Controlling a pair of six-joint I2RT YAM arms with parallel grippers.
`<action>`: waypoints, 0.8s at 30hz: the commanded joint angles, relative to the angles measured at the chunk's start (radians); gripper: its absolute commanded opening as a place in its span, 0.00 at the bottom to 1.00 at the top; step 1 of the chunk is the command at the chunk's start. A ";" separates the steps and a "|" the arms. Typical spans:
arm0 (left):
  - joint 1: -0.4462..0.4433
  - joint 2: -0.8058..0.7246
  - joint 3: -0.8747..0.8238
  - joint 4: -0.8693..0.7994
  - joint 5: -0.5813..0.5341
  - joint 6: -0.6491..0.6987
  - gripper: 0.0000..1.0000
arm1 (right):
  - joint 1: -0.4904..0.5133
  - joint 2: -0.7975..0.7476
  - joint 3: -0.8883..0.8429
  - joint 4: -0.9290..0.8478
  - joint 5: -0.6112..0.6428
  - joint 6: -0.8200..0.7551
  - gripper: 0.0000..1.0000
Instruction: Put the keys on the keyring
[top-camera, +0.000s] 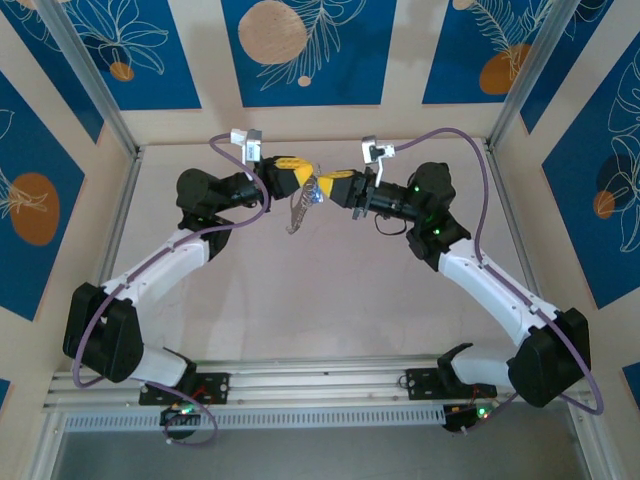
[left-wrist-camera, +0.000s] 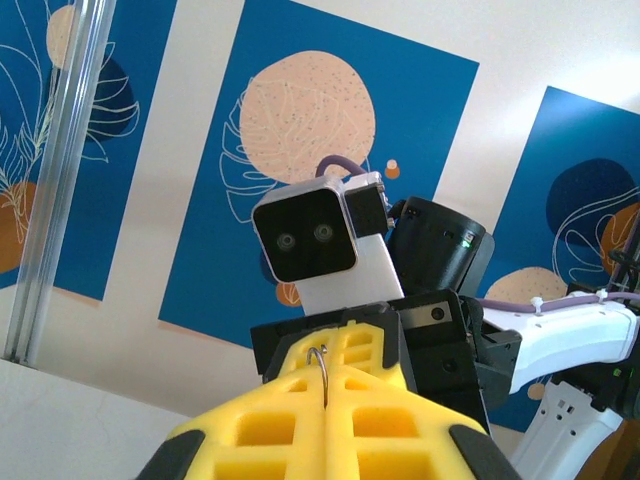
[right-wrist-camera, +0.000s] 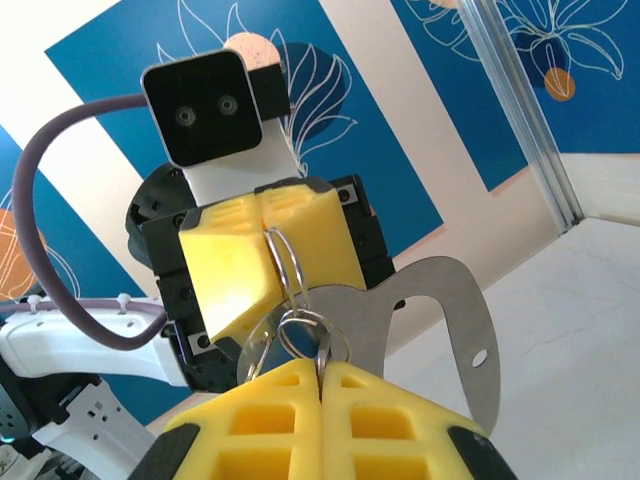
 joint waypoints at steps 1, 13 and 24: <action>0.011 -0.003 0.006 0.086 -0.002 -0.013 0.00 | 0.017 -0.016 0.017 -0.088 -0.030 -0.036 0.11; 0.011 0.026 0.001 0.156 -0.005 -0.070 0.00 | -0.095 -0.136 0.026 -0.152 0.019 -0.071 0.46; 0.011 0.084 0.008 0.268 -0.040 -0.179 0.00 | -0.081 0.020 0.109 0.072 -0.006 0.020 0.49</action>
